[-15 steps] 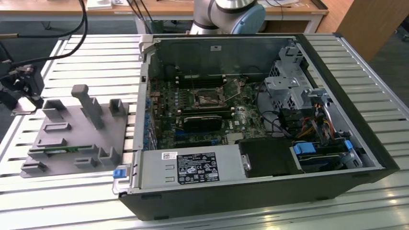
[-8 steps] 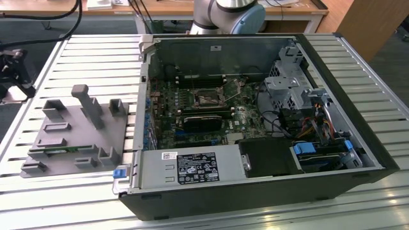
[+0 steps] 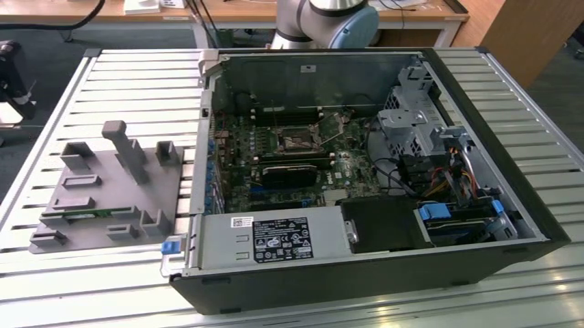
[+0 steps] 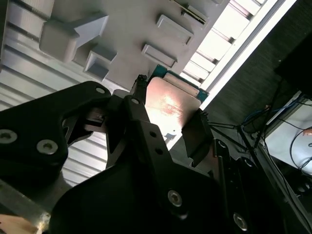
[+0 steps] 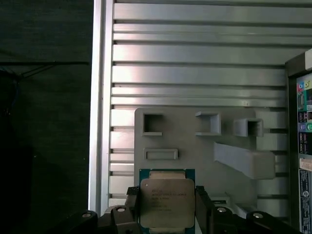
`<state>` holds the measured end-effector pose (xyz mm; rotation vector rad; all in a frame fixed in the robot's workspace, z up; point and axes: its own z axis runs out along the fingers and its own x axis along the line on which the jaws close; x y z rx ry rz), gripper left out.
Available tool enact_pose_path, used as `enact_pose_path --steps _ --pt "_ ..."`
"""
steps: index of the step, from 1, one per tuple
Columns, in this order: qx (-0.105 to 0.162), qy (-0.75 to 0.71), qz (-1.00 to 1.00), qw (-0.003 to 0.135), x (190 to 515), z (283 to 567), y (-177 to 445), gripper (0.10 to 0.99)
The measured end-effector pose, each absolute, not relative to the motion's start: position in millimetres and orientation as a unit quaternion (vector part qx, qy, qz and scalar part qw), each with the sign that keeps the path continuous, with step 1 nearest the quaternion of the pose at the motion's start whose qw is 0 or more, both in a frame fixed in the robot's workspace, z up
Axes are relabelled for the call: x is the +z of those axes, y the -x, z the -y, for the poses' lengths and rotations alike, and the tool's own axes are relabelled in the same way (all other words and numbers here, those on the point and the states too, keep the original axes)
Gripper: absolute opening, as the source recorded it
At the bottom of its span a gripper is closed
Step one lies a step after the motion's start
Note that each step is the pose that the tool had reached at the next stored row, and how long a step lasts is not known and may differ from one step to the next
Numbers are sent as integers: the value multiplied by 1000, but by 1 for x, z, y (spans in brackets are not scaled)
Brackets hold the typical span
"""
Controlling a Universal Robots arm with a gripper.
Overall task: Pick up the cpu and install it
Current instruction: 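Pick up the cpu and move it towards the insertion slot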
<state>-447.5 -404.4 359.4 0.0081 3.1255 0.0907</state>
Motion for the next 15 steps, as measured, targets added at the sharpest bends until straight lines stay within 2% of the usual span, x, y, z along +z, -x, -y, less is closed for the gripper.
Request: enact_pose_path --steps 10,15 --pt "29 -3 -1000 7 404 402 448 541" --pt "29 -3 -1000 7 409 401 446 541"
